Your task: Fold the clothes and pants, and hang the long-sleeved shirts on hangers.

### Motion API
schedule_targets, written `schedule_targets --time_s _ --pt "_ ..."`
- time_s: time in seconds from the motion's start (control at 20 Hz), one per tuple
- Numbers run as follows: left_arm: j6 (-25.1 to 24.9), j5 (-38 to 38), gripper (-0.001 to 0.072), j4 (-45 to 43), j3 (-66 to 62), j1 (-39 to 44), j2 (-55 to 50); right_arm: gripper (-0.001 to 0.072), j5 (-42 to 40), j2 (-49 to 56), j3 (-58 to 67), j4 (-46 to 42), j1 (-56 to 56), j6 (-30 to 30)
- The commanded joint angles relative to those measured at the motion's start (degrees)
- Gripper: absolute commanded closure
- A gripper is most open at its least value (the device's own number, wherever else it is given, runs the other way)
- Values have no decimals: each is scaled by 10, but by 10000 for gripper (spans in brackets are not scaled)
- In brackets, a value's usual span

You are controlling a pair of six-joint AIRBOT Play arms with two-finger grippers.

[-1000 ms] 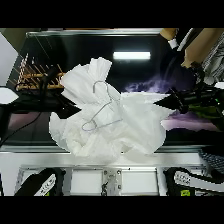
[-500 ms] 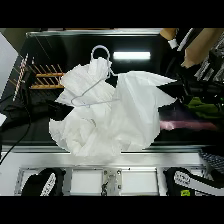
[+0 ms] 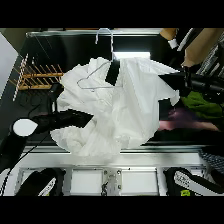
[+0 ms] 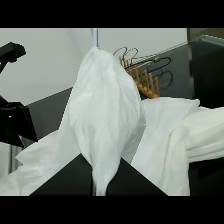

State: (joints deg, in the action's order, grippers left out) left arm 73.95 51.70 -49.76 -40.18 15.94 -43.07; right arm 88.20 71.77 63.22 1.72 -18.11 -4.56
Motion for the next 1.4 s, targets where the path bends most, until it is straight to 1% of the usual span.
schedule_targets --time_s 0.0,0.1,0.15,0.2,0.35,0.6,0.65,0.75,0.9,0.95,1.1,1.15,1.2,1.25,1.35 --pt "125 -55 253 -137 -73 128 -73 704 -14 -3 1 1 0 -8" --pt "192 -43 253 -222 -136 176 -109 704 -14 -3 1 0 0 -8" --pt "219 -30 253 -256 -167 196 -125 704 -14 -3 1 0 0 -8" --pt "235 -17 253 -280 -192 212 -138 704 -14 -3 1 0 0 -8" --pt "264 24 254 -354 -258 266 -181 704 -14 -3 1 0 0 -8" --pt "291 83 255 -470 -368 350 -276 703 -14 -2 0 -9 0 -8" --pt "296 97 282 -495 -389 365 -295 703 -14 -2 0 -9 0 -8" --pt "296 138 282 -540 -422 389 -329 703 -14 -2 0 -9 0 -8" --pt "302 181 282 -565 -433 400 -359 703 -14 -2 0 -8 0 -8" --pt "318 195 282 -572 -433 400 -366 703 -14 -2 0 -8 0 -8" --pt "344 232 283 -589 -433 388 -378 703 -14 -2 0 -8 0 -8" --pt "349 238 375 -589 -432 381 -379 703 -14 -2 0 -8 0 -8" --pt "348 246 659 -588 -432 373 -378 703 -14 -3 0 -8 0 -8" --pt "347 253 693 -587 -432 363 -376 703 -12 -3 0 -8 0 -8" --pt "347 264 693 -586 -432 342 -367 703 -12 -3 0 -8 0 -8"
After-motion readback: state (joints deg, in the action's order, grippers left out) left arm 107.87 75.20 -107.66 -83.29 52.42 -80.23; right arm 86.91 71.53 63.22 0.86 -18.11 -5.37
